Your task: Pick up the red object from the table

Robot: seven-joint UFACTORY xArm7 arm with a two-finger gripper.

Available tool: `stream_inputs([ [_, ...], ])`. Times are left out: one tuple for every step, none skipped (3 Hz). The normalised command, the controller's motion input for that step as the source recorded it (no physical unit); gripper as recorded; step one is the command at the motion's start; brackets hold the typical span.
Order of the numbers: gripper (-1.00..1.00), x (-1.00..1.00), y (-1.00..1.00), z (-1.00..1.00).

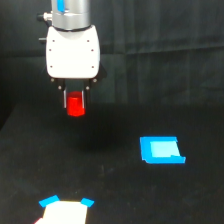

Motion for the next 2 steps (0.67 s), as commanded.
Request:
stream_inputs([
  [-1.00,-0.23,0.45,-0.41],
  [-0.98,0.14,0.15,0.54],
])
